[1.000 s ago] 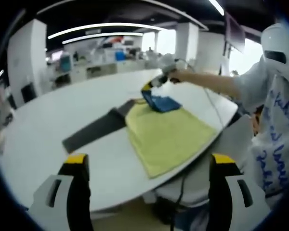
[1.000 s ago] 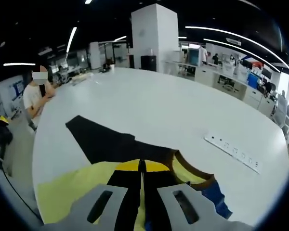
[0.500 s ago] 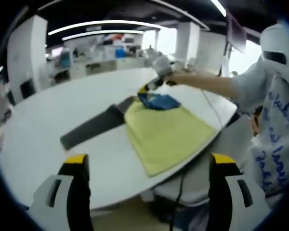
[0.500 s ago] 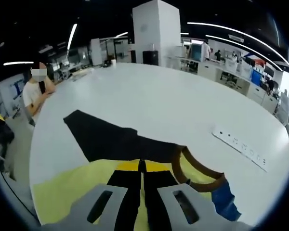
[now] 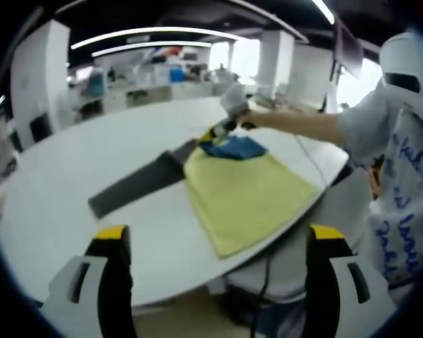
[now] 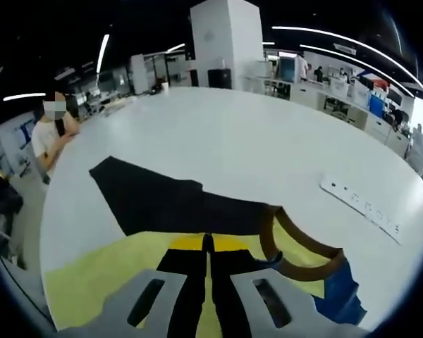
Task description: Fold the garment on the visible template until the final outline fits inside the template.
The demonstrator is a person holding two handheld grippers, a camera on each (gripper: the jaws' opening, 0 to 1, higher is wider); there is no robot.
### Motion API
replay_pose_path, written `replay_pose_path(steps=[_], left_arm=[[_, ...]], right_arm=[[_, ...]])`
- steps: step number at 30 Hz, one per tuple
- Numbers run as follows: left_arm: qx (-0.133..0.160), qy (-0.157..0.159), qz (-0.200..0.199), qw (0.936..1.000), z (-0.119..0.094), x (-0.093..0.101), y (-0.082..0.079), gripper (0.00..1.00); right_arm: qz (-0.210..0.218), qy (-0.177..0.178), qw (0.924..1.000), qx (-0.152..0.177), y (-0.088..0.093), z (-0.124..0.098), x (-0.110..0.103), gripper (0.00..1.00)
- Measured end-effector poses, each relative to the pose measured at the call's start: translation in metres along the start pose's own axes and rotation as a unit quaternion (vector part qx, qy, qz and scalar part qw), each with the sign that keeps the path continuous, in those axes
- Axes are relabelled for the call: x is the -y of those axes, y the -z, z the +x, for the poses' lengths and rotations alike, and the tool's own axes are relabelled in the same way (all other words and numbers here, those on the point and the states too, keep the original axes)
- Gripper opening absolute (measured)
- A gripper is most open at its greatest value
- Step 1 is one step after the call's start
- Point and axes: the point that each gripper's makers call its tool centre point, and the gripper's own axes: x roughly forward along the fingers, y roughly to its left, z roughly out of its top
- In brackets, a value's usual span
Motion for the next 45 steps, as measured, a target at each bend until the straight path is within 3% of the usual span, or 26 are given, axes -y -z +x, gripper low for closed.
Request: replay_pose_path(steps=[5,24,39,45], left_arm=[[-0.004,0.001,-0.002,1.0000,0.001,-0.002,0.002,0.99],[-0.013,-0.008,-0.014,0.9998,0.002,-0.011,0.007,0.99],[-0.014,-0.012,-0.010,0.9998,0.005,-0.012,0.004,0.97],[-0.012,-0.009,-0.011,0.9998,0.005,-0.008,0.003,0.97]], right_arm=[[0.022,-0.017,0.9996,0.002,0.002,0.011,-0.007,0.01],[0.018,-0.015,0.9995,-0.021,0.020,0.042,-0.009,0.01],[0.026,-0.026,0.9990,-0.024,0.024,0.051,-0.004,0.02],[0.017,-0.017,0.9997,-0.005,0.014,0.045,0.001,0.02]])
